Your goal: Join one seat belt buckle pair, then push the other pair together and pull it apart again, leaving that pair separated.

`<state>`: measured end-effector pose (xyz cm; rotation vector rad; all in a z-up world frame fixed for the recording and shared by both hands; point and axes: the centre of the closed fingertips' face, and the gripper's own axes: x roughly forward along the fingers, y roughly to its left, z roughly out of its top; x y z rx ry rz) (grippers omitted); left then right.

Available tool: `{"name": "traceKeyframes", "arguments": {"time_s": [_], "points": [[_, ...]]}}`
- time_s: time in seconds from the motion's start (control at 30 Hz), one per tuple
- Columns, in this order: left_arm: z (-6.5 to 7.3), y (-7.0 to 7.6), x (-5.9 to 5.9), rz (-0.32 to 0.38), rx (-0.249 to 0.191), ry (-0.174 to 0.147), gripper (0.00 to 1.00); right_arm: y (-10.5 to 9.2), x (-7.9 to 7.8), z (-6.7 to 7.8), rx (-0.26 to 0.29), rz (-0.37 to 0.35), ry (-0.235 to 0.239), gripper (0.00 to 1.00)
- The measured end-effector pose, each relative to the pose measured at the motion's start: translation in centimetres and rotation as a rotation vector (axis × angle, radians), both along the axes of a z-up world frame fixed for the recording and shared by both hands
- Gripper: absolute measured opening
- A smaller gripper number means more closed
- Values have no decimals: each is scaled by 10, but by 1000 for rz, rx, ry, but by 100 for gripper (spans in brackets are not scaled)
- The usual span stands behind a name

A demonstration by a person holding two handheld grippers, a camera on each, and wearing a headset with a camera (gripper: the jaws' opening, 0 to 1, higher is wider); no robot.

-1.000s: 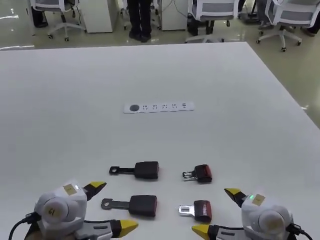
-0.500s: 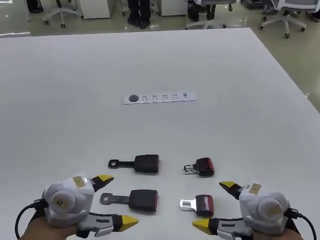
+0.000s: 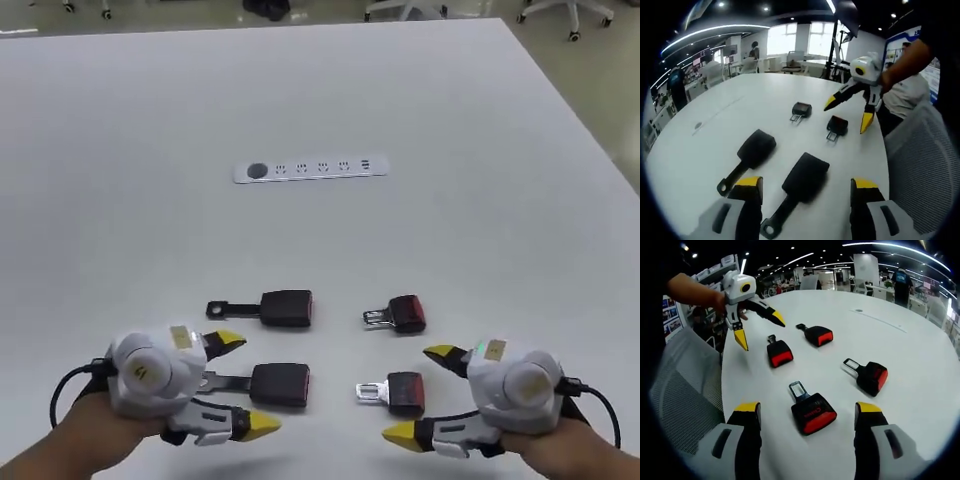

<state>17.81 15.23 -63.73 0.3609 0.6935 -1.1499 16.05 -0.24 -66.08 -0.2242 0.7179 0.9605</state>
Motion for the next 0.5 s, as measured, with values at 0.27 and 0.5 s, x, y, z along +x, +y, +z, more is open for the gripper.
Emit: {"name": "traceKeyframes", "arguments": {"time_s": [0.27,0.5], "points": [[-17,-5,2,-68,39,22,68,1,0,-15,-31,60,17,69],[-31,-5,3,-128,64,29,66,-2,0,-25,-60,97,20,66]]}}
